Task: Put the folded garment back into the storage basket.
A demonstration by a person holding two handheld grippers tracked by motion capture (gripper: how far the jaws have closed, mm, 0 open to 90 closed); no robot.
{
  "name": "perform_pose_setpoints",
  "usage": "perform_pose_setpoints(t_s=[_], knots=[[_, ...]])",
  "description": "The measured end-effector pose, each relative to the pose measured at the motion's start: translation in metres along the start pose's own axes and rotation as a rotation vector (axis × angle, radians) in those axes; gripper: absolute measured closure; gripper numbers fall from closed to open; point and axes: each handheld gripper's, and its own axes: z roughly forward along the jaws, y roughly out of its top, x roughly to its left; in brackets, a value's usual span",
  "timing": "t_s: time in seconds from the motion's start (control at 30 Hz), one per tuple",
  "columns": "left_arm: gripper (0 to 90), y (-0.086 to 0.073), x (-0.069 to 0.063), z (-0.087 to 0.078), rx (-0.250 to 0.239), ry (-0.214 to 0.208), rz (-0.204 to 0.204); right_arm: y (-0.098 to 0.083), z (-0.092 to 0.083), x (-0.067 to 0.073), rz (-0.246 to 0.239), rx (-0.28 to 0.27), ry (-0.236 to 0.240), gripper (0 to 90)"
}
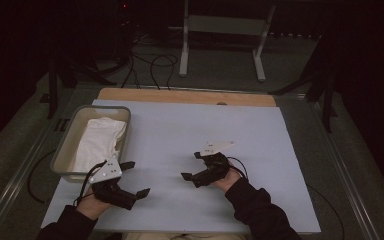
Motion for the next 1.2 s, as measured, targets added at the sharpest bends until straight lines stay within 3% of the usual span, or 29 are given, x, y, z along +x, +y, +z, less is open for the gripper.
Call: perform_pose_setpoints(t_s=[0.23,0.4,0.7,0.87,1.03,1.2], knots=[[0.0,-0.017,-0.01,0.012,0.018,-0.03,0.019,-0.029,-0.019,-0.002,0.014,-0.012,-0.014,9.9],[0.0,-0.034,-0.012,0.015,0.038,-0.019,0.031,-0.052,-0.033,-0.004,0.022,-0.037,-0.038,9.9],[0.1,-0.056,-0.011,0.009,0.036,-0.008,0.03,-0.082,-0.063,-0.009,0.042,-0.044,-0.148,9.9],[0.1,-0.062,-0.007,0.002,0.035,-0.007,0.032,-0.095,-0.075,-0.008,0.042,-0.052,-0.175,9.6],[0.1,-0.067,-0.004,-0.005,0.018,0.02,0.036,-0.105,-0.081,-0.009,0.051,-0.036,-0.191,9.5],[0.1,-0.068,-0.003,-0.009,0.009,0.046,0.037,-0.108,-0.089,-0.008,0.053,-0.069,-0.208,9.6]])
